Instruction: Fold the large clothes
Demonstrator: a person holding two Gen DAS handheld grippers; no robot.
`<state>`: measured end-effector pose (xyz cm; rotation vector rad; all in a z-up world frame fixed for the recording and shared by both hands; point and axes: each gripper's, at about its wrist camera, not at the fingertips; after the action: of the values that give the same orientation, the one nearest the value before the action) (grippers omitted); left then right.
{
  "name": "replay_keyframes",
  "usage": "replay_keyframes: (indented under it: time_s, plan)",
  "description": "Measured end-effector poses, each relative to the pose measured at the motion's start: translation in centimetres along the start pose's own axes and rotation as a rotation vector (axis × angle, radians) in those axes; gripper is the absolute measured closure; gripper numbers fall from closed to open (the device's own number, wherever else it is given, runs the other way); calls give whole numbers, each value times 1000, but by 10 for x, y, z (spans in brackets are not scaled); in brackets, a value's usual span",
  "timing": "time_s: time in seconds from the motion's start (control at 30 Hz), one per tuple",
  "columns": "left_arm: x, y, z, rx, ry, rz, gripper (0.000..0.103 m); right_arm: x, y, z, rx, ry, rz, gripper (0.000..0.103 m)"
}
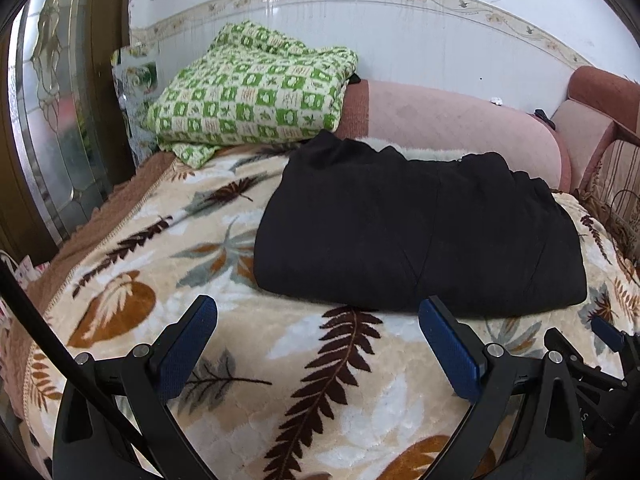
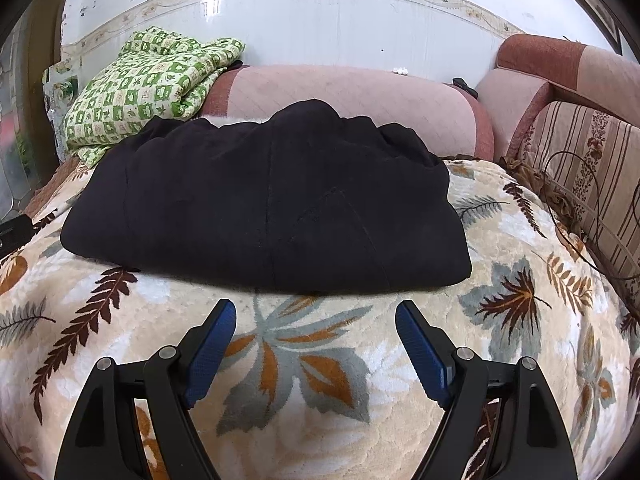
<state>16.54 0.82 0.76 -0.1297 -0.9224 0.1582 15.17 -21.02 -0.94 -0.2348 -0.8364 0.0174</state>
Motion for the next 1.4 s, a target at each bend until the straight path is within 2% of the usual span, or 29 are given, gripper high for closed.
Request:
replay_keyframes:
  time_s: [0.13, 0.2, 0.5, 0.67, 1.0, 1.03, 1.07, 1.1, 1.4]
  plan:
    - [-2, 3, -9, -19, 61, 28, 4, 0, 1, 0, -5, 0, 2, 18]
    - [-3, 4, -12, -16, 81, 25, 8, 0, 1, -1, -6, 2, 2, 18]
    - [-6, -2, -12, 11, 79, -27, 9, -1, 0, -3, 0, 12, -6, 18]
    - [-7, -4, -15, -3, 110, -41, 9, -1, 0, -5, 0, 17, -8, 18]
    - [-10, -11, -9, -3, 78, -90, 9, -3, -3, -9, 14, 33, -31, 18]
    - [-10, -12, -9, -3, 80, -92, 11, -3, -4, -10, 18, 36, -35, 18]
    - [-10, -12, -9, -4, 85, -95, 17, -4, -5, -11, 22, 40, -41, 18]
    - [-10, -12, -10, -1, 87, -98, 19, -4, -5, -12, 26, 43, -44, 18]
    - [-4, -5, -17, 55, 81, -87, 19, -4, -8, -13, 37, 53, -63, 17]
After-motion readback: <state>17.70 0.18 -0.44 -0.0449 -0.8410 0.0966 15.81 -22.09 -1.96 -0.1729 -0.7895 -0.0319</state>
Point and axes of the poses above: each gripper's, at about its wrist camera, not at the fingertips, and z roughly against the way its jaws point, y to its left, x to its top, and after that the axes turned 13 degrees about z, right-handed
